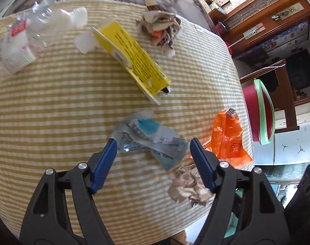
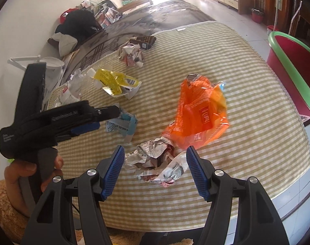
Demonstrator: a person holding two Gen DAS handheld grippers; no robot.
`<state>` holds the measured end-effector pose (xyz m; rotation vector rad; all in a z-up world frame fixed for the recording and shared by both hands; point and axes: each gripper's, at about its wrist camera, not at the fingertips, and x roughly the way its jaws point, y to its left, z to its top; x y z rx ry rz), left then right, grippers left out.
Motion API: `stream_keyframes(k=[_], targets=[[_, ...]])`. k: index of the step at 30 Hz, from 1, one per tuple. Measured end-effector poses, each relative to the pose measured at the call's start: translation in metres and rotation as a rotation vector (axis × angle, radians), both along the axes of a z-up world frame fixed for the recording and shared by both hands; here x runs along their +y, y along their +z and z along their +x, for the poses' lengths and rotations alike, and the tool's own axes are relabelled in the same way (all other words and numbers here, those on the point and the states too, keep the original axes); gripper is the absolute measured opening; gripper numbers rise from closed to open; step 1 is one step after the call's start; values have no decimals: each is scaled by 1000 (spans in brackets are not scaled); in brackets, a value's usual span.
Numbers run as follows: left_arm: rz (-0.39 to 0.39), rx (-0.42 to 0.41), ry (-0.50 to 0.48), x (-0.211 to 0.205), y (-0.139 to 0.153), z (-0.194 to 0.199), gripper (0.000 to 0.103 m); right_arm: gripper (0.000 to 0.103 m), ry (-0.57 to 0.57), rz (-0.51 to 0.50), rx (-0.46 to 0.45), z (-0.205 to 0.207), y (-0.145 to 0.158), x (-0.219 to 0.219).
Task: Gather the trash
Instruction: 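Move the left tool back to the table and grasp the blue-white wrapper, then grasp the crumpled foil paper with the right tool while the left lifts the wrapper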
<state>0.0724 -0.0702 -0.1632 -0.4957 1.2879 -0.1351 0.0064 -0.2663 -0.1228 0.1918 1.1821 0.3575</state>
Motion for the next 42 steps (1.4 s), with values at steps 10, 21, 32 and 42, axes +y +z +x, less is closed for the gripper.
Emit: stream_keyframes(k=[10, 21, 32, 42], targets=[[15, 54, 28, -13, -23, 12, 63, 61, -56, 7, -13, -2, 5, -14], [12, 32, 12, 16, -13, 9, 31, 61, -33, 4, -14, 8, 6, -8], [122, -2, -3, 33, 1, 2, 50, 68, 87, -26, 82, 11, -28, 23], [125, 44, 18, 30, -13, 0, 63, 23, 141, -63, 77, 8, -43, 32]])
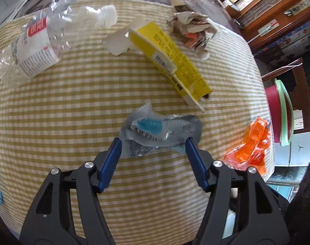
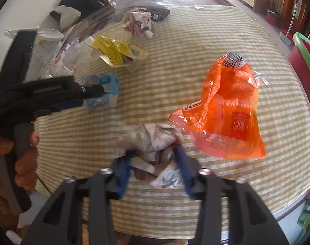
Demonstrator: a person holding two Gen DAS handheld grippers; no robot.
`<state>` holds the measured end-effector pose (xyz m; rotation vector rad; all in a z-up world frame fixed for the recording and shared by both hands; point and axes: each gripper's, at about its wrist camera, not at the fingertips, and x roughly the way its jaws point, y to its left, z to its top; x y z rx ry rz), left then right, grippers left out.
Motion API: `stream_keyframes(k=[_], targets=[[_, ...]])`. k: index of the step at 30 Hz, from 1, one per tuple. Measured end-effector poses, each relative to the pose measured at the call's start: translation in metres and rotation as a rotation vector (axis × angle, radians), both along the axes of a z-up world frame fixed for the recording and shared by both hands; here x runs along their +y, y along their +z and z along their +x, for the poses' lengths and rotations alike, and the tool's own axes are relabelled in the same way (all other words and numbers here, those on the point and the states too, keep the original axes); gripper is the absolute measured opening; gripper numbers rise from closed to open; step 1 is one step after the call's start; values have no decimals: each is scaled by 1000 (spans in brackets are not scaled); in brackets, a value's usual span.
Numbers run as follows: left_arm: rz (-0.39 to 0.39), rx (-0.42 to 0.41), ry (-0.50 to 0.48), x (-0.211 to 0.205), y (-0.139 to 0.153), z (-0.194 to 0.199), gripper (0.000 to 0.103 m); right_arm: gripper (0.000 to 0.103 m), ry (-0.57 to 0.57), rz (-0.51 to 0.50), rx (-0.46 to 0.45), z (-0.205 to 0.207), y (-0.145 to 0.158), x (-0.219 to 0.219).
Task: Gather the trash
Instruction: 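Grasp the crumpled foil paper with the right tool while the left lifts the wrapper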
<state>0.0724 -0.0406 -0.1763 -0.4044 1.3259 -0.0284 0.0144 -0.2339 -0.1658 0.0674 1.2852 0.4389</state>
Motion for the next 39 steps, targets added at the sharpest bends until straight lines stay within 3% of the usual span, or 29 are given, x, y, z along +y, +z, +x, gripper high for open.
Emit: stream_keyframes(k=[5, 10, 14, 20, 25, 26, 27, 28, 29, 32, 39], targets=[[3, 1, 19, 1, 1, 2, 65, 18, 8, 39, -58, -5, 22, -2], [23, -27, -27, 0, 11, -1, 69, 18, 7, 61, -93, -7, 40, -3], [80, -80, -90, 4, 18, -5, 82, 18, -12, 76, -89, -5, 43, -9], [23, -89, -89, 0, 12, 7, 86, 18, -15, 90, -68, -4, 41, -8], [90, -64, -122, -20, -3, 19, 86, 19, -4, 85, -70, -6, 40, -3], [90, -60, -122, -22, -6, 19, 77, 19, -6, 84, -70, -7, 40, -3], [91, -54, -121, -23, -7, 19, 61, 19, -10, 84, -71, -8, 40, -4], [100, -56, -120, -24, -7, 19, 57, 19, -15, 83, -73, -7, 40, -5], [105, -57, -122, -23, -6, 19, 33, 19, -22, 85, -76, -7, 41, -7], [56, -48, -99, -19, -3, 17, 28, 19, -38, 91, -86, -6, 43, -11], [15, -130, -32, -9, 32, 2, 28, 19, -35, 111, -146, 1, 63, -11]])
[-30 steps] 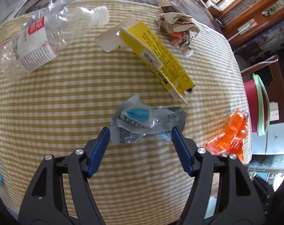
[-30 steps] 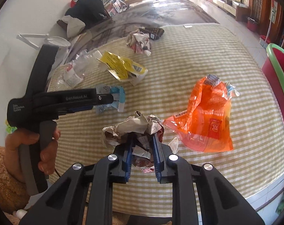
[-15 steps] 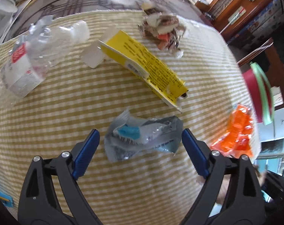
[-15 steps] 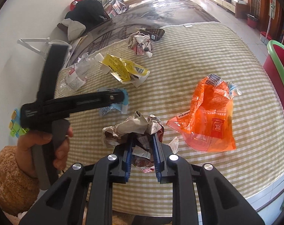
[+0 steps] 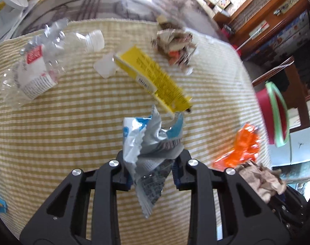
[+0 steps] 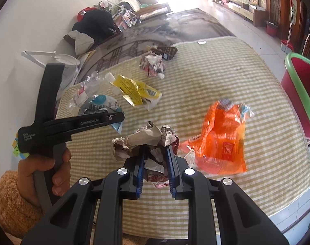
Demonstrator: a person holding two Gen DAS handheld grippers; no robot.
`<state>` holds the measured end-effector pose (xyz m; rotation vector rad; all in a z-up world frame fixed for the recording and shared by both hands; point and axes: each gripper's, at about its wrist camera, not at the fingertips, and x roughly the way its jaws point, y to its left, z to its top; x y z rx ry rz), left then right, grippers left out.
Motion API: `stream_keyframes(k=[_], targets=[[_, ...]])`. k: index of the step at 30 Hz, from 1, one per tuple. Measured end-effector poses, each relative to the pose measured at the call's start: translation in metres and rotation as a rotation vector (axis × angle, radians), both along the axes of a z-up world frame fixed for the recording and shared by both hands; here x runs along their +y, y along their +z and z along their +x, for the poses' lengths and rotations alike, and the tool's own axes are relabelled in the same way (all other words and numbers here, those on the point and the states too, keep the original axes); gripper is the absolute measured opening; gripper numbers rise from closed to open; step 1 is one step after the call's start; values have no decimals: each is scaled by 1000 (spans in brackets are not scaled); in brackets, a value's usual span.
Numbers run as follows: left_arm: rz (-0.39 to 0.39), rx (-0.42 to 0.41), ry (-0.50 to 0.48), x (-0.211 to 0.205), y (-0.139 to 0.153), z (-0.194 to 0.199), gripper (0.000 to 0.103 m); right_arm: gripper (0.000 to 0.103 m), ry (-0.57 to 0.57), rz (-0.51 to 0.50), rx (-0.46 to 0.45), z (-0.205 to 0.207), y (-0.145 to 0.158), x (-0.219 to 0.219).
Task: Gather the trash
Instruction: 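Grasp the crumpled foil paper with the right tool while the left lifts the wrapper, then carry the crumpled paper toward the bucket with the right tool while the left carries the wrapper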
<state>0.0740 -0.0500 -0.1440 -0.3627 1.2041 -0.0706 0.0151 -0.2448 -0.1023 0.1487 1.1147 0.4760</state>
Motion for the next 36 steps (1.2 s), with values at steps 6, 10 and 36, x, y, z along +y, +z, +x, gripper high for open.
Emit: stream_keyframes(k=[6, 10, 36], targets=[[1, -93, 7, -2, 32, -5, 28, 19, 2, 16, -56, 9, 19, 3], [-9, -108, 22, -2, 40, -9, 28, 19, 2, 16, -78, 12, 27, 4], [-24, -149, 37, -1, 55, -10, 29, 19, -32, 16, -111, 14, 41, -8]])
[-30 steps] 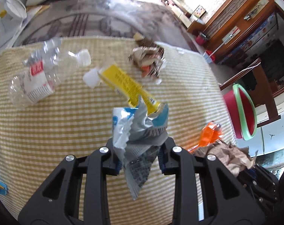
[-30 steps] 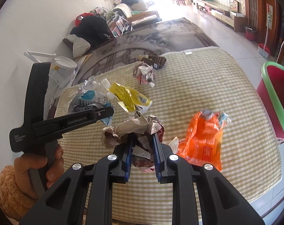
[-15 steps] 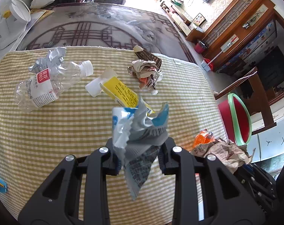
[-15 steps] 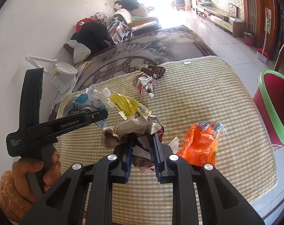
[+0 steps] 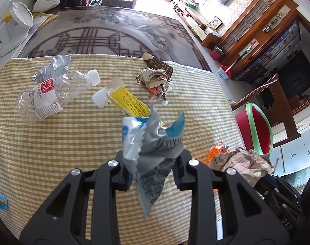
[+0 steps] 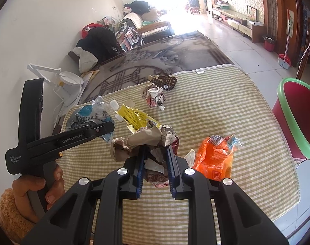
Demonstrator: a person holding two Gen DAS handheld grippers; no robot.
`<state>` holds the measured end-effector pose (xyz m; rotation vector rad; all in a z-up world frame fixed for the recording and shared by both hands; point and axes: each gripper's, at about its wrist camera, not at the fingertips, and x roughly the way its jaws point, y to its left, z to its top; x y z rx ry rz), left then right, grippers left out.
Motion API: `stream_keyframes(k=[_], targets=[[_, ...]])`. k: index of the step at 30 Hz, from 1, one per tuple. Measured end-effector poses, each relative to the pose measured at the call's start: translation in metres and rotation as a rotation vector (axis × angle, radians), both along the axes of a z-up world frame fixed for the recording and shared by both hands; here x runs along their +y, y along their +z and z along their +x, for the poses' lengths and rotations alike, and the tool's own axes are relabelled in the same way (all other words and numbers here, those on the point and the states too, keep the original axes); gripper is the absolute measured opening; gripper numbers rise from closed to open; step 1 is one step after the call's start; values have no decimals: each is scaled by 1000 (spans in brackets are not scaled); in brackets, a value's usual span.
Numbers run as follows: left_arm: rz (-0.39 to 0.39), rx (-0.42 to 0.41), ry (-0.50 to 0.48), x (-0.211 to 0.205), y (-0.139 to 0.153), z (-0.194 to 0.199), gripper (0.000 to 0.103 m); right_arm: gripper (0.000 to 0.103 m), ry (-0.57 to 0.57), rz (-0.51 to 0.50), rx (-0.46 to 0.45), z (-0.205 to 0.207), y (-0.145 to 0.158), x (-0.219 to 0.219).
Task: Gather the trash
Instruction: 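Carry the crumpled paper toward the bucket with the right tool while the left carries the wrapper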
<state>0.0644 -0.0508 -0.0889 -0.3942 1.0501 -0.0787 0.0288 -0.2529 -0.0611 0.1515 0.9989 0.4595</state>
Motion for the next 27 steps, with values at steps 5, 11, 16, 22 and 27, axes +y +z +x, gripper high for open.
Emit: stream_keyframes(k=[5, 11, 16, 22, 27], targets=[[0, 0, -27, -20, 0, 7, 29, 19, -29, 0, -4, -2, 4, -20], [14, -21, -60, -60, 7, 19, 29, 19, -72, 23, -13, 6, 6, -62], [11, -29, -67, -98, 11, 30, 29, 19, -65, 42, -8, 21, 5, -101], [24, -42, -58, -144, 15, 40, 29, 19, -61, 53, -14, 41, 6, -149], [25, -38, -58, -170, 17, 46, 29, 19, -106, 39, -24, 62, 4, -199]])
